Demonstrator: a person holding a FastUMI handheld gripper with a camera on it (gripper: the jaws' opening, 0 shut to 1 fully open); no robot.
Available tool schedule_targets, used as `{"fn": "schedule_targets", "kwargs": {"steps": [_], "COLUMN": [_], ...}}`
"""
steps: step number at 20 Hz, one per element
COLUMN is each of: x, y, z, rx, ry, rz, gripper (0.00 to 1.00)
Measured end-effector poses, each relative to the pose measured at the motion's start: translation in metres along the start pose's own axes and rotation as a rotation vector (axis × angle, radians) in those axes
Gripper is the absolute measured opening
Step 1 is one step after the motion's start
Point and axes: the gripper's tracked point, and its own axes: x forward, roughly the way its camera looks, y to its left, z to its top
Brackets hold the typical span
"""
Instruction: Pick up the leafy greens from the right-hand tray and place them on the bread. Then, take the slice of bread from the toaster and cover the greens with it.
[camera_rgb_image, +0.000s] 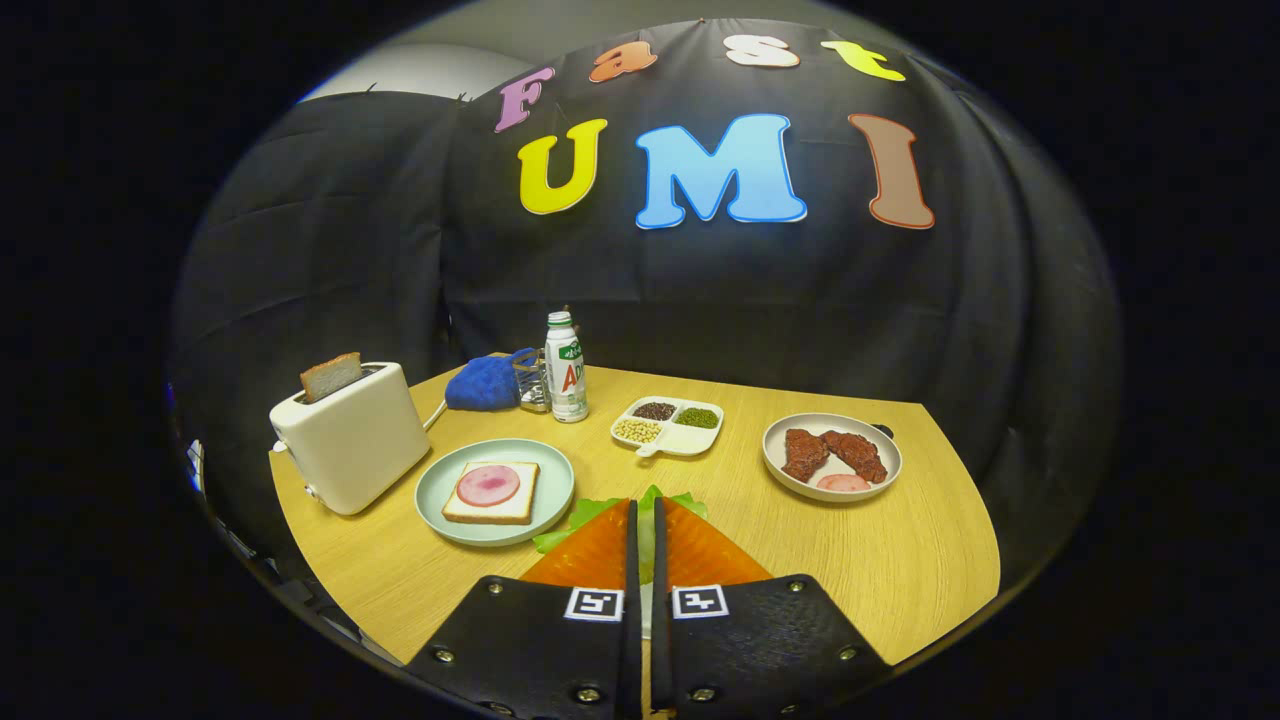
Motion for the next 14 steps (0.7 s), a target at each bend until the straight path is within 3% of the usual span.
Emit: {"fn": "schedule_targets", "kwargs": {"steps": [14], "x": [0.042], "y": [0.087], "z": [0.033], "rx": [-0.035], "ry": [-0.023], "rz": [0.154], "gripper": [0.04]}}
